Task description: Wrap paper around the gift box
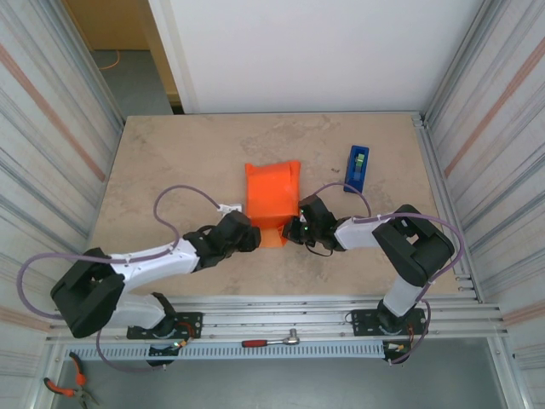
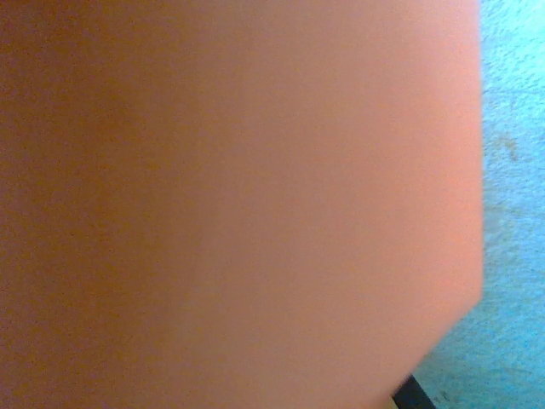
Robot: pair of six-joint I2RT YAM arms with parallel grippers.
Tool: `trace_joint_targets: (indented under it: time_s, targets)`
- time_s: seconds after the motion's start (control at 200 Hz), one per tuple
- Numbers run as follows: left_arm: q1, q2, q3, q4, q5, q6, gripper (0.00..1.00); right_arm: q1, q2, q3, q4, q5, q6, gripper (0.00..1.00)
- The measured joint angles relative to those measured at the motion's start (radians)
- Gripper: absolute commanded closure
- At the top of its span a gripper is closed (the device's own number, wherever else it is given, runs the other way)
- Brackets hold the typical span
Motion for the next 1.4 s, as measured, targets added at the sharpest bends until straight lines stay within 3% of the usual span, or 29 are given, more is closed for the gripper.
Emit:
trace_joint_targets:
  time_s: [0.331, 0.717, 1.218, 1.318, 1.398]
  targets:
    - [-0.034, 0.119, 0.037, -0.034, -0.054, -0.035, 0.57, 0.0, -0.001, -0.003, 0.005, 0.0, 0.0, 1.0]
    - [-0.041, 0.172, 0.076, -0.036, -0.059, -0.024, 0.99, 0.0, -0.001, -0.003, 0.005, 0.0, 0.0, 1.0]
    - [-0.041, 0.203, 0.153, -0.016, -0.04, -0.017, 0.96, 0.0, -0.001, -0.003, 0.005, 0.0, 0.0, 1.0]
    - [-0.041, 0.238, 0.152, 0.036, -0.034, -0.021, 0.87, 0.0, -0.001, -0.003, 0.005, 0.0, 0.0, 1.0]
    - [-0.041, 0.264, 0.139, 0.117, -0.029, -0.023, 0.73, 0.0, 0.0, -0.003, 0.005, 0.0, 0.0, 1.0]
